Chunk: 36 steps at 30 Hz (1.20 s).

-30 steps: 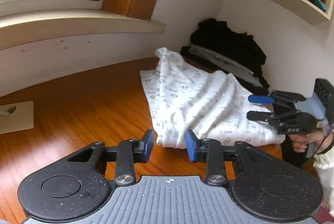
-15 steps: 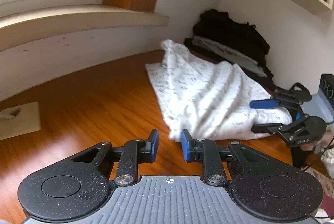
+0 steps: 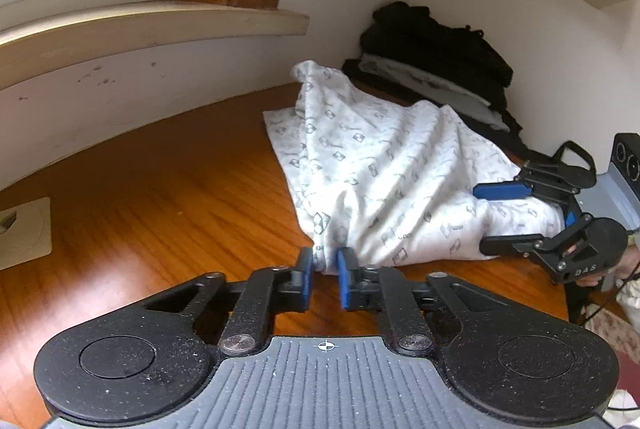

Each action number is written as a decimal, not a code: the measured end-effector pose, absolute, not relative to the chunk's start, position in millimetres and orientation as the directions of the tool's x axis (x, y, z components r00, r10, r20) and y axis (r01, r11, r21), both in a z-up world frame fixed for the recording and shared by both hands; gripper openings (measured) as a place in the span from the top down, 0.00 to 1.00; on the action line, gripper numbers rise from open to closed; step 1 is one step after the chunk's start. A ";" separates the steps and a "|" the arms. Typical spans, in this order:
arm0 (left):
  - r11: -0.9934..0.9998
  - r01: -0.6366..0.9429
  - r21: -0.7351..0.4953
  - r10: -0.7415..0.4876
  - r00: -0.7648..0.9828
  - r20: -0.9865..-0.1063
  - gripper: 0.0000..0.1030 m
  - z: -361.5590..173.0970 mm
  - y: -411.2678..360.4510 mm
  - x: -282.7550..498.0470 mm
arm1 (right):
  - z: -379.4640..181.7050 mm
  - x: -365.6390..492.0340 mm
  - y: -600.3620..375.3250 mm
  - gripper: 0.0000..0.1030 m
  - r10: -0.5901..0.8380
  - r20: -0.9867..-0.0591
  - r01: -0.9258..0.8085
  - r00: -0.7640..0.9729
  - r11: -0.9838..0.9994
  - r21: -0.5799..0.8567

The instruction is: Fold clothes

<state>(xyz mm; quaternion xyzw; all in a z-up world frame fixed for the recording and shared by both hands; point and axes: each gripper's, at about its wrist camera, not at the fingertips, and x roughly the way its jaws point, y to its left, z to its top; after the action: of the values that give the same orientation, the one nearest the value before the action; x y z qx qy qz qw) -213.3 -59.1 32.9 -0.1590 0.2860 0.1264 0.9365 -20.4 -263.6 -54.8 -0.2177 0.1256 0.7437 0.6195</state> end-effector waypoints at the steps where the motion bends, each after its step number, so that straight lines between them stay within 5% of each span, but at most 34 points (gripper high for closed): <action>1: 0.919 -0.324 -0.225 0.144 0.807 -0.573 0.96 33.2 -59.7 -213.1 | -55.3 -20.0 -264.1 0.36 0.868 -0.477 -0.976 -0.139 -0.201 -0.082; 10: 0.870 -0.492 0.029 0.421 0.712 -0.562 1.00 63.0 -47.7 -239.5 | -56.5 -20.6 -266.8 0.36 0.870 -0.472 -0.977 -0.141 -0.199 -0.076; 17: 0.911 -0.406 -0.072 0.307 0.784 -0.541 0.99 74.5 -63.0 -240.4 | -54.9 -22.6 -266.8 0.36 0.872 -0.471 -0.978 -0.133 -0.193 -0.081; 36: 0.962 -0.266 -0.067 0.180 0.796 -0.578 0.96 67.2 -69.8 -122.8 | -12.5 12.3 -323.1 0.47 0.828 -0.560 -0.989 -0.030 -0.104 -0.101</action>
<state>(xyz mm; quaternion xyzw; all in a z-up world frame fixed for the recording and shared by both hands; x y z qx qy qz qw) -122.8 -69.8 67.2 -0.0724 0.2965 0.1181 0.9449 12.3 -323.1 -12.5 -0.2508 0.1611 0.6994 0.6496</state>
